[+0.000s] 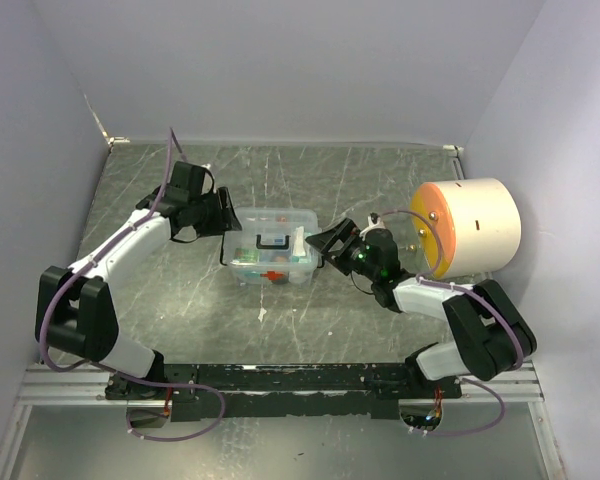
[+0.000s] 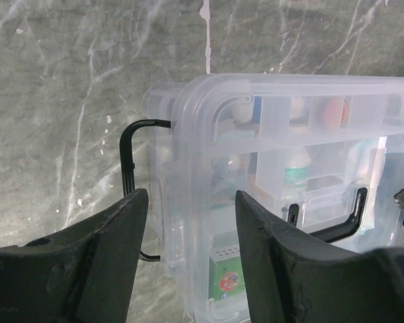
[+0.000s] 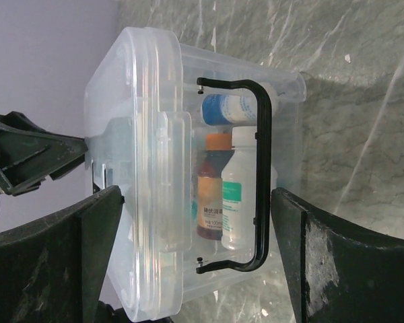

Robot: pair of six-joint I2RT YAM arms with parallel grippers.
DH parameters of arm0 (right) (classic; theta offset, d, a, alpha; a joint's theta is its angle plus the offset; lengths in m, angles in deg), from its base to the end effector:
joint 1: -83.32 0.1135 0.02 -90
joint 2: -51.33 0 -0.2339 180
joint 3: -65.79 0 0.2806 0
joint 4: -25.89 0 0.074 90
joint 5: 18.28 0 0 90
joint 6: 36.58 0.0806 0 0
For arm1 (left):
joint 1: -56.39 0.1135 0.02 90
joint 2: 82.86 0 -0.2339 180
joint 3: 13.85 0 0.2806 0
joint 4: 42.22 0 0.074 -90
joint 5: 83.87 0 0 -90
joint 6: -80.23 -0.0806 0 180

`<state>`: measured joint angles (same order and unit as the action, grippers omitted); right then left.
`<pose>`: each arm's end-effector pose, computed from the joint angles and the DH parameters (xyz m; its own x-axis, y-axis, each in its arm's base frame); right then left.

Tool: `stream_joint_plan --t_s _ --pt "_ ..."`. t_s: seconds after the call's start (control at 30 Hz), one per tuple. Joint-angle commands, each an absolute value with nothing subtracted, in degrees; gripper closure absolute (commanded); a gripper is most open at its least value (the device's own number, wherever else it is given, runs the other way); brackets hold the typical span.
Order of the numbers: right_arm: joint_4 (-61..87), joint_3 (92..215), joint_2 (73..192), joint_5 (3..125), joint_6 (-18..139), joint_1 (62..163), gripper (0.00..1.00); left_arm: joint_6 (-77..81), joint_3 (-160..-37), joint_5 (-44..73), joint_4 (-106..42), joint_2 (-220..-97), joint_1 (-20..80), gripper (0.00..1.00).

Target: Organize the medicine kit

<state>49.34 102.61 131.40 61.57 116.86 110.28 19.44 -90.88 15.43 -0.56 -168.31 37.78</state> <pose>0.2862 0.1615 0.0997 -0.6664 0.6489 -0.3673 0.0044 0.4961 0.8683 0.3537 -0.1328 0.1878 -0.8361 -0.2266 -0.4996 0.0060 0.9069 -0.4213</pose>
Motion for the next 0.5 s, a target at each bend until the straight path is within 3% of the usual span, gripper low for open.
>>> stream_joint_plan --t_s 0.0,0.17,0.47 --pt "47.09 101.75 133.02 60.07 119.42 110.11 0.1 19.27 -88.87 16.5 -0.72 -170.68 37.94 0.36" --pt "46.28 103.0 134.26 58.53 119.35 110.08 0.12 19.58 -88.64 17.41 -1.46 -171.35 37.94 0.39" --pt "35.6 104.72 127.54 66.07 114.82 110.2 0.37 19.24 -88.86 17.33 -1.39 -171.04 37.94 0.4"
